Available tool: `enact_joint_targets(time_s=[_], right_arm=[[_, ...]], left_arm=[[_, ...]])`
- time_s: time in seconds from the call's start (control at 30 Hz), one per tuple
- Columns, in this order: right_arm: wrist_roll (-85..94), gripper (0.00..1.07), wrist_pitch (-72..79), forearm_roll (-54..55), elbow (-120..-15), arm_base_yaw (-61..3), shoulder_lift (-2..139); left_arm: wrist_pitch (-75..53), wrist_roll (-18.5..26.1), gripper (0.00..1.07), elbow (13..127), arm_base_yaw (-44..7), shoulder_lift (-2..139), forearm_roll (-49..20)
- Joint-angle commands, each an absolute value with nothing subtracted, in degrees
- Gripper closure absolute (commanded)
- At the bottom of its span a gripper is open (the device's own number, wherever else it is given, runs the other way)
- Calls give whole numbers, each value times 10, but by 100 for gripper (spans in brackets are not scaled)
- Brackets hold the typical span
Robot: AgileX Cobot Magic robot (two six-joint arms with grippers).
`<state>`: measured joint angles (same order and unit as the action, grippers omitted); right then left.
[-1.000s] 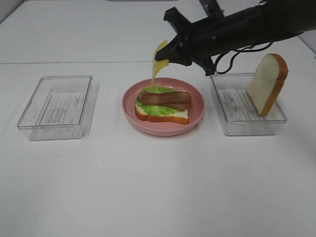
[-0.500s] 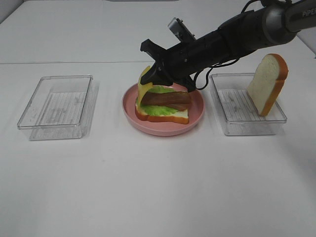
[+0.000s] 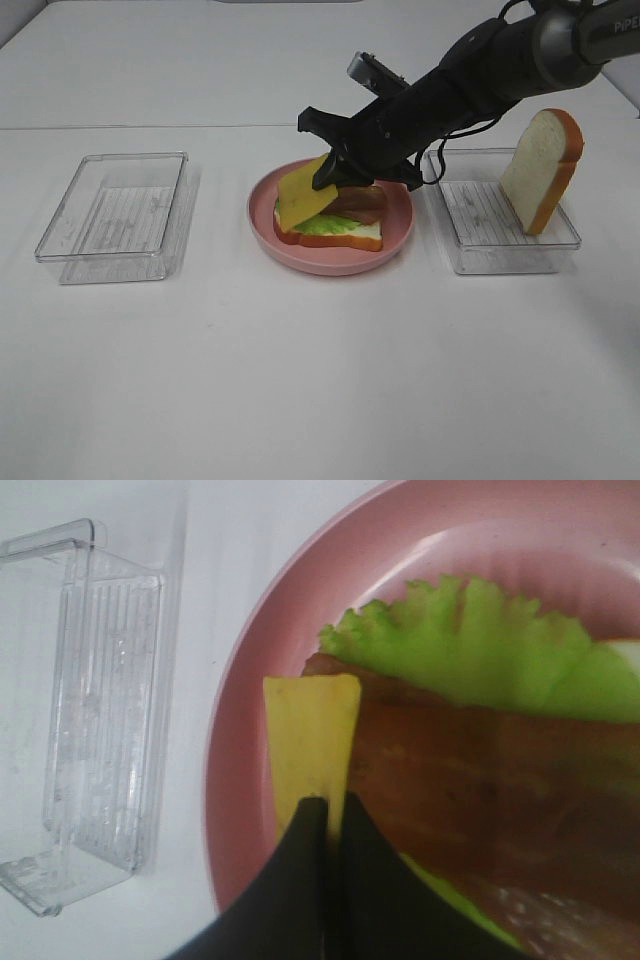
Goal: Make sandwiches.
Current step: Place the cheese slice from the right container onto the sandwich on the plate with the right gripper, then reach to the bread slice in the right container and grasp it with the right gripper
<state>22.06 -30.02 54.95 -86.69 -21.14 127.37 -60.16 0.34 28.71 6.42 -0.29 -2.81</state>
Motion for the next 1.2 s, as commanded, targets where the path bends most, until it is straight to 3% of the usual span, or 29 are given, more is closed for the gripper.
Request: enact_joint_targets(time_s=[0.03, 0.3, 0.47, 0.53, 0.57, 0.6, 0.63, 0.67, 0.7, 0.77, 1.2], right_arm=[[203, 107, -288, 521, -871, -209, 1265], [135, 107, -276, 400, -871, -209, 1254], [119, 107, -277, 382, -871, -209, 1254], [119, 101, -278, 382, -871, -209, 1254], [119, 93, -278, 382, -871, -209, 1254], [119, 93, -278, 382, -871, -209, 1254], [119, 72, -278, 380, -871, -209, 1250], [119, 43, -278, 377, -871, -209, 1240], [119, 43, -278, 377, -871, -209, 1240], [123, 9, -280, 353, -871, -209, 1220], [96, 9, -366, 255, -890, -192, 1086]], left_arm=[[-592, 0, 7, 286, 66, -13, -33], [-592, 0, 7, 286, 66, -13, -33], [-592, 0, 7, 286, 66, -13, -33], [-592, 0, 7, 286, 66, -13, -33], [-592, 0, 7, 286, 66, -13, -33], [-592, 0, 7, 286, 66, -13, -33], [-592, 0, 7, 286, 66, -13, -33], [-592, 0, 7, 286, 66, -13, -33], [-592, 0, 7, 286, 66, -13, -33], [-592, 0, 7, 286, 66, -13, -33], [-592, 0, 7, 286, 66, -13, -33]])
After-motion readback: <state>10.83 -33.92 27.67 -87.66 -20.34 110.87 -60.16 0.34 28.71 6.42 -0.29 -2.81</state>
